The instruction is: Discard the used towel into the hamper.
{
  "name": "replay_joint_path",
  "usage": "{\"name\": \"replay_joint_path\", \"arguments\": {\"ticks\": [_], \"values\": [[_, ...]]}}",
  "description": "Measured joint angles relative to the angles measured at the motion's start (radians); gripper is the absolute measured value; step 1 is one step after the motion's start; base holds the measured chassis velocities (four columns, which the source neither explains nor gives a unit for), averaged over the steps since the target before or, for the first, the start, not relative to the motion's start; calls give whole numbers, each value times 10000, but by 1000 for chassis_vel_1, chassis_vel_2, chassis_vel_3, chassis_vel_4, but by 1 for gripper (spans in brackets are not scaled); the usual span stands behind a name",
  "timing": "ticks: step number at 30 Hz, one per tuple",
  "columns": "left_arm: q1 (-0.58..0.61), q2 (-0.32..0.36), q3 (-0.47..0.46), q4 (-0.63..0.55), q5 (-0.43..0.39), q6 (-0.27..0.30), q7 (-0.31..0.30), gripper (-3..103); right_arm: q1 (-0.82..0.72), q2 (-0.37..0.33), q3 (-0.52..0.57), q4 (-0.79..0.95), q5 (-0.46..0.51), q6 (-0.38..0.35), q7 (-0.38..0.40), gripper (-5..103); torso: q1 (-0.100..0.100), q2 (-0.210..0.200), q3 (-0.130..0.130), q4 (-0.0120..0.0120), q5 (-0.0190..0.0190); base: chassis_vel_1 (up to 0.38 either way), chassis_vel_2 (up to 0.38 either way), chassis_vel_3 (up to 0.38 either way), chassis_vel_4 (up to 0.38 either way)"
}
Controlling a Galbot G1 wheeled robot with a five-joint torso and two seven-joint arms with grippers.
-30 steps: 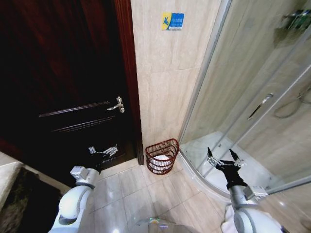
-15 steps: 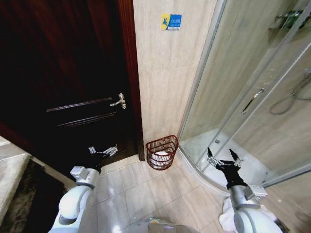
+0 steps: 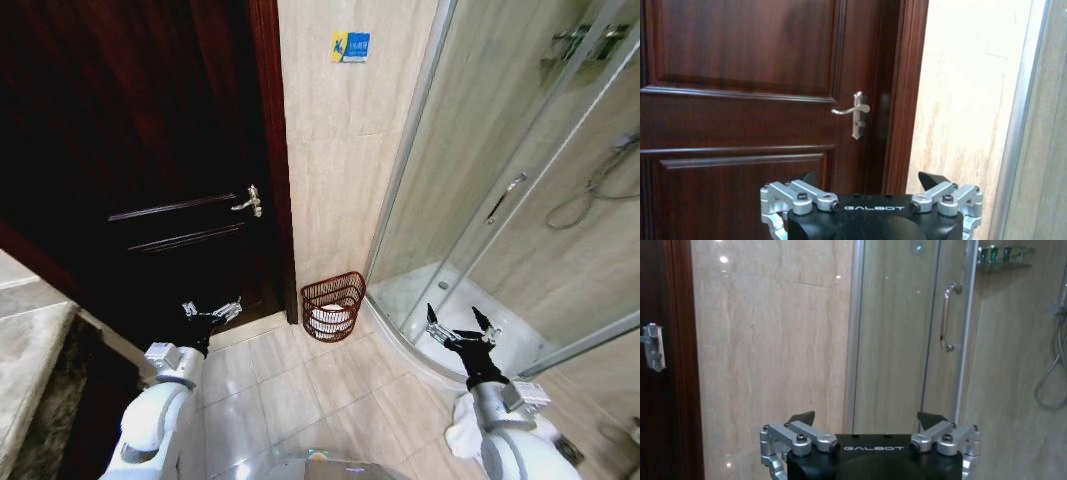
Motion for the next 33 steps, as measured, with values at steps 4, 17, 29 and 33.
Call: {"name": "replay_joint_path", "arguments": {"ticks": [4,17,29,33], "values": [[0,0,0,0,0,0,0,100,0,0,0,0,0,0,0,100,-1,0,0,-2,0,101,-84,-112,68],[0,0,0,0,0,0,0,100,0,0,0,0,0,0,0,100,-3,0,-1,0,1,80,-79,-77,78],[-2,0,0,0,0,0,0,100,0,-1,0,-1,0,0,0,100,2,-2,0,-2,0,-13,-18,-19,-10],[-2,0,0,0,0,0,0,100,0,0,0,0,0,0,0,100,2,-2,0,-1,0,-55,-48,-47,-67]]}}
